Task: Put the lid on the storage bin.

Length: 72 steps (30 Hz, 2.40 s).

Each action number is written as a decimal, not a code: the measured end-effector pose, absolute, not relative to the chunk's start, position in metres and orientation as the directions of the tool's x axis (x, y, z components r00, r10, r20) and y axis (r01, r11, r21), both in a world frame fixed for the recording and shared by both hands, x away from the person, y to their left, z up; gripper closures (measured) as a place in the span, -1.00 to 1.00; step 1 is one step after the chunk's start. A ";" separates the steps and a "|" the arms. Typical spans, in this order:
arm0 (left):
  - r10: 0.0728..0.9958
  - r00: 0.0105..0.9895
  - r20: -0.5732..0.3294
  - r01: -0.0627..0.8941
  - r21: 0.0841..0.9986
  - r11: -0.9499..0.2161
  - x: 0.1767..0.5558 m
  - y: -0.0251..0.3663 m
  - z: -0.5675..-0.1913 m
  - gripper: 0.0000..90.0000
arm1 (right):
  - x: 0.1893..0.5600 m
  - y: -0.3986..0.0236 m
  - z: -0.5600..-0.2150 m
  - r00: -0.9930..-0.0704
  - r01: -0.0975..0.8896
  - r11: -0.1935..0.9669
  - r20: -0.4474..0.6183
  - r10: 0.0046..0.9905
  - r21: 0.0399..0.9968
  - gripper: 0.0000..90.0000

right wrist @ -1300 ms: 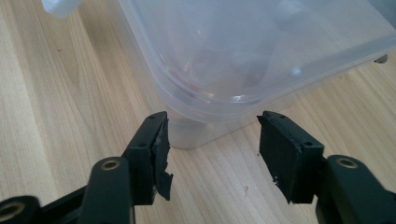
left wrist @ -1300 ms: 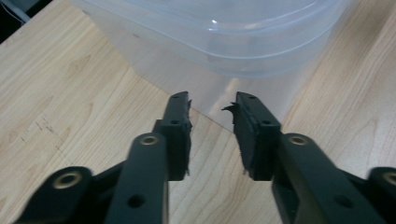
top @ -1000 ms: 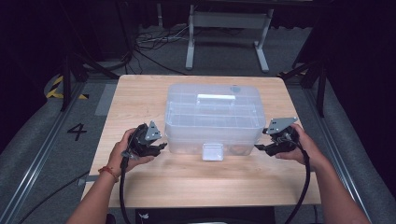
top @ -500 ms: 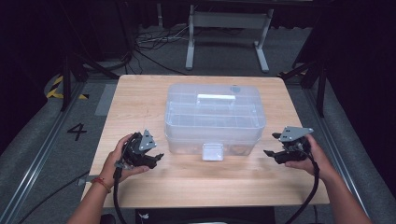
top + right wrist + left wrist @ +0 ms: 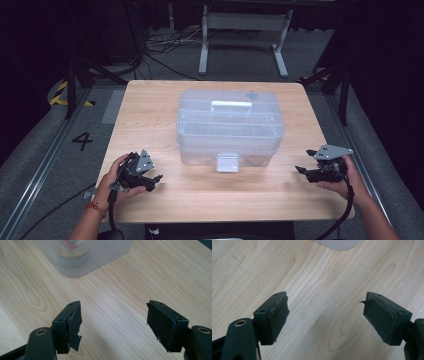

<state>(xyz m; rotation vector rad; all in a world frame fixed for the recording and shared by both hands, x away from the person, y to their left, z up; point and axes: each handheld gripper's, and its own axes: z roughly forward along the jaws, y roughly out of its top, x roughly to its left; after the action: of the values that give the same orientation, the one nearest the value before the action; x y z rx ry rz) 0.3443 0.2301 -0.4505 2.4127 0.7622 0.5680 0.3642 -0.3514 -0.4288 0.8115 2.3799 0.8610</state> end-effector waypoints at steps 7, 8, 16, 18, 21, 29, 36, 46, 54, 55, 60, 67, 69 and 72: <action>0.646 0.735 0.206 0.415 0.617 -0.669 0.335 0.246 -0.460 -0.57 | 0.357 -0.368 -0.439 -0.671 0.411 0.592 -0.210 0.711 0.693 -0.38; 0.652 0.731 0.201 0.420 0.620 -0.663 0.334 0.247 -0.461 -0.57 | 0.356 -0.371 -0.441 -0.665 0.422 0.584 -0.201 0.719 0.693 -0.38; 0.713 0.684 0.152 0.483 0.639 -0.599 0.330 0.265 -0.472 -0.56 | 0.347 -0.392 -0.452 -0.618 0.464 0.520 -0.159 0.770 0.717 -0.38; 0.717 0.681 0.148 0.484 0.644 -0.592 0.330 0.266 -0.472 -0.57 | 0.346 -0.395 -0.455 -0.612 0.468 0.512 -0.154 0.776 0.720 -0.38; 0.734 0.667 0.128 0.498 0.656 -0.567 0.330 0.270 -0.474 -0.60 | 0.342 -0.402 -0.463 -0.588 0.490 0.477 -0.127 0.799 0.730 -0.38; 0.792 0.610 0.015 0.567 0.691 -0.449 0.330 0.278 -0.482 -0.66 | 0.338 -0.413 -0.477 -0.544 0.526 0.396 -0.060 0.837 0.752 -0.39; 0.802 0.597 -0.006 0.587 0.685 -0.432 0.331 0.279 -0.482 -0.69 | 0.339 -0.418 -0.487 -0.500 0.573 0.326 0.006 0.866 0.752 -0.45; 0.817 0.576 -0.010 0.599 0.686 -0.413 0.329 0.277 -0.483 -0.70 | 0.341 -0.419 -0.487 -0.509 0.576 0.332 0.010 0.860 0.747 -0.51; 0.817 0.577 -0.009 0.598 0.686 -0.414 0.329 0.278 -0.482 -0.70 | 0.340 -0.417 -0.487 -0.490 0.583 0.321 0.008 0.872 0.747 -0.52; 0.816 0.577 -0.011 0.598 0.686 -0.414 0.329 0.278 -0.482 -0.69 | 0.340 -0.417 -0.487 -0.490 0.583 0.321 0.007 0.872 0.747 -0.52; 0.816 0.577 -0.011 0.598 0.686 -0.414 0.329 0.278 -0.482 -0.68 | 0.340 -0.417 -0.487 -0.490 0.584 0.319 0.011 0.872 0.746 -0.52; 0.820 0.572 -0.007 0.600 0.686 -0.412 0.329 0.278 -0.482 -0.69 | 0.341 -0.418 -0.488 -0.493 0.580 0.323 0.006 0.870 0.748 -0.53; 0.821 0.571 -0.005 0.599 0.686 -0.412 0.329 0.278 -0.482 -0.69 | 0.341 -0.418 -0.488 -0.493 0.580 0.323 0.007 0.870 0.748 -0.53; 0.821 0.571 -0.005 0.599 0.686 -0.412 0.329 0.278 -0.482 -0.69 | 0.341 -0.418 -0.488 -0.494 0.580 0.324 0.006 0.870 0.747 -0.53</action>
<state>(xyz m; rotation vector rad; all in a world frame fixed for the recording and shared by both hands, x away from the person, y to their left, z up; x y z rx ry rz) 0.3290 0.2778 -0.4823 2.1548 1.1285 0.4420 0.3411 -0.4176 -0.4875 1.2834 2.1977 0.9919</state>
